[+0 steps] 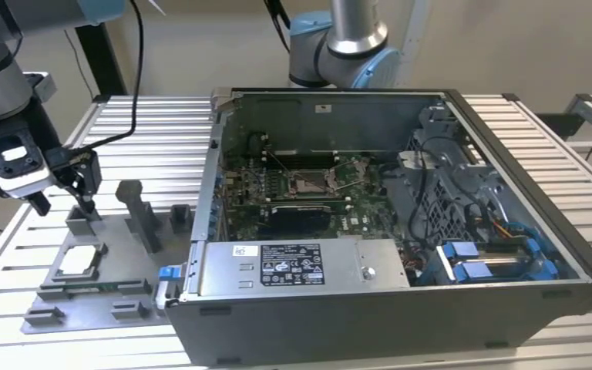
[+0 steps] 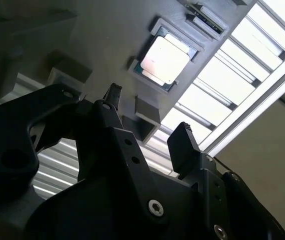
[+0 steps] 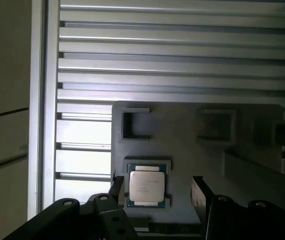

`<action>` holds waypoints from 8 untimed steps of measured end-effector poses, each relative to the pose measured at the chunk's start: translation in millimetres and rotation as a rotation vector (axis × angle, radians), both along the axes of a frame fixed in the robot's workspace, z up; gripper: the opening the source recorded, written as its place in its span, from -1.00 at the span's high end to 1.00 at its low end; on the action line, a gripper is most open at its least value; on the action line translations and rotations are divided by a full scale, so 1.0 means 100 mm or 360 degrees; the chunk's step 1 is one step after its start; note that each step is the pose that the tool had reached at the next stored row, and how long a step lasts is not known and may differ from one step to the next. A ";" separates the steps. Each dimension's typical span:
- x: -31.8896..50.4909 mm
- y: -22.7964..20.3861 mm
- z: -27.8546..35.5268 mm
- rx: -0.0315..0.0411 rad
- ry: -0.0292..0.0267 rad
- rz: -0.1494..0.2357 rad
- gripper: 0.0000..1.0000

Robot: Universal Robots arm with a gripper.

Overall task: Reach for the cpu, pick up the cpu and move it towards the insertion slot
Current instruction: 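Pick up the cpu and move it towards the insertion slot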

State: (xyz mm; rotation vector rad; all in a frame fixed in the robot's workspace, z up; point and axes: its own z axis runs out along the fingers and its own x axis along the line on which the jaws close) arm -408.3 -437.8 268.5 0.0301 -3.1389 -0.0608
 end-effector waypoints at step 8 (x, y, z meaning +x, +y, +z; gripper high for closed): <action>-0.001 0.000 -0.097 0.0000 0.00008 0.0000 -1.00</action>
